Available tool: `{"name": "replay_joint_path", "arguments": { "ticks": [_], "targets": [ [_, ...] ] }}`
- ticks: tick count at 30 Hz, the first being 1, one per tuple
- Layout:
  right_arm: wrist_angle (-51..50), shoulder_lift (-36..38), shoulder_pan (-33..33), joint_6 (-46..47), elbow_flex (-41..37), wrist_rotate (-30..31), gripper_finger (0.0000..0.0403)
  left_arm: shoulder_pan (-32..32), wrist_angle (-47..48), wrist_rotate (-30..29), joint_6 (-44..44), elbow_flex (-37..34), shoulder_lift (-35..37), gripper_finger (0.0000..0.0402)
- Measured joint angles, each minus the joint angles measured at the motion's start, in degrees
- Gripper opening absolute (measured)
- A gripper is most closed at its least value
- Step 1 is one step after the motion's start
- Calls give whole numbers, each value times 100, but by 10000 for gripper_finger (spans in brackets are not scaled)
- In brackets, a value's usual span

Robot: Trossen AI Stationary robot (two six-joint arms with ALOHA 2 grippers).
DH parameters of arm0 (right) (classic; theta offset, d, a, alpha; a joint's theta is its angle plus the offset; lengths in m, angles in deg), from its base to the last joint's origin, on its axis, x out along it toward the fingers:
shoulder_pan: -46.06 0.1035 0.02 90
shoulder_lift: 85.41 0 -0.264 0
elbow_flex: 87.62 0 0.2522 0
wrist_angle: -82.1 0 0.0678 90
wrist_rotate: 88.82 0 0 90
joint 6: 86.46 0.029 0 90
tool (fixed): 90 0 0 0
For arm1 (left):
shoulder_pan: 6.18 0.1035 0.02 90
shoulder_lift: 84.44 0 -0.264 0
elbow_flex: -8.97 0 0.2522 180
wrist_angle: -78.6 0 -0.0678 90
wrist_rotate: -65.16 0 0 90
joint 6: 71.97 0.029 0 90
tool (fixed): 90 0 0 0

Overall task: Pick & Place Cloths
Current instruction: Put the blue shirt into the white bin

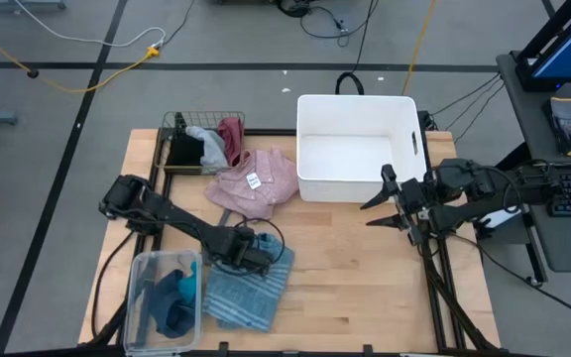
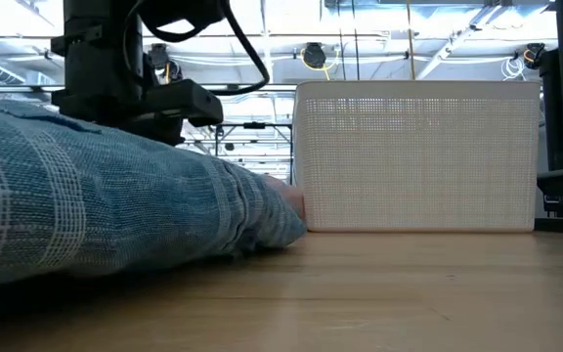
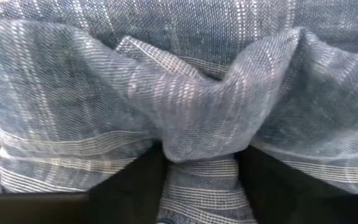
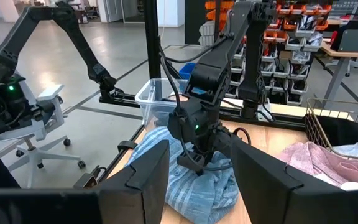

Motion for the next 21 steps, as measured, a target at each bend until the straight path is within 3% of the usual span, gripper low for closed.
{"name": "replay_joint_path", "arguments": {
  "ticks": [8, 21],
  "targets": [
    [237, 0, 1, 2, 0, 2, 164, 0, -404, -506, 524, -11, 0, 20],
    [231, -1, 0, 153, 0, 2, 164, -66, -536, -287, 858, 414, 18, 7]
  ]
}}
